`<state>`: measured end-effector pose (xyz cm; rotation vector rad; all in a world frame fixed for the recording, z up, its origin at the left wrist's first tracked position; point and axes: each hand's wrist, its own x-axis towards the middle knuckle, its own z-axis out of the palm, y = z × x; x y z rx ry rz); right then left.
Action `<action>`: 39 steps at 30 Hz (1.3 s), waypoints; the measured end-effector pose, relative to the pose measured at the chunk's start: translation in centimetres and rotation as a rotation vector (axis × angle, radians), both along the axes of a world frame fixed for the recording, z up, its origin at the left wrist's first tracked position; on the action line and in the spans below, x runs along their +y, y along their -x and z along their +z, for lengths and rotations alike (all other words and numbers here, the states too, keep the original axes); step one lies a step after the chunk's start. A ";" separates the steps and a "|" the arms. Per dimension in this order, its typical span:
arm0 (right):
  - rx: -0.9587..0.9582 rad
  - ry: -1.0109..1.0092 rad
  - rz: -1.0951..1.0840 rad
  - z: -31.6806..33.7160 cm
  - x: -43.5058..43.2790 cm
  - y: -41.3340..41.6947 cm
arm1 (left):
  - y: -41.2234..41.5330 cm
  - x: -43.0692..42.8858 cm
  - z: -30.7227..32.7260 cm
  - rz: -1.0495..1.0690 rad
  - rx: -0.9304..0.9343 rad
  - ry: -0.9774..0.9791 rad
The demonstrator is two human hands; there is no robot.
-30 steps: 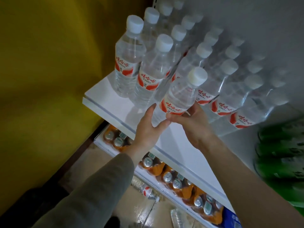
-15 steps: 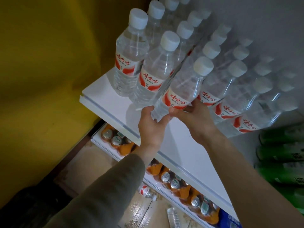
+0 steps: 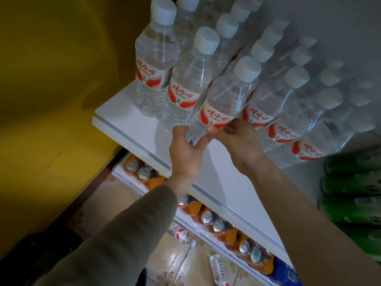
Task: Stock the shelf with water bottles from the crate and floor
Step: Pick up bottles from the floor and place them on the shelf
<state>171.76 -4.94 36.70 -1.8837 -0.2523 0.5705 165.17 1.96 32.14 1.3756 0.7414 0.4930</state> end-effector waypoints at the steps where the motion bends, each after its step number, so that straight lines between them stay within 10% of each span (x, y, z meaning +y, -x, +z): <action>1: -0.002 -0.006 -0.003 0.0 0.1 0.1 | 0.0 0.1 0.0 -0.012 0.001 -0.010; 25: 0.125 -0.030 -0.257 -1.4 -10.7 9.7 | 7.4 -10.7 0.6 -0.010 0.133 -0.031; 39: 0.421 0.162 -0.322 -18.3 -36.1 24.4 | 21.7 -32.1 -16.2 -0.370 0.622 0.019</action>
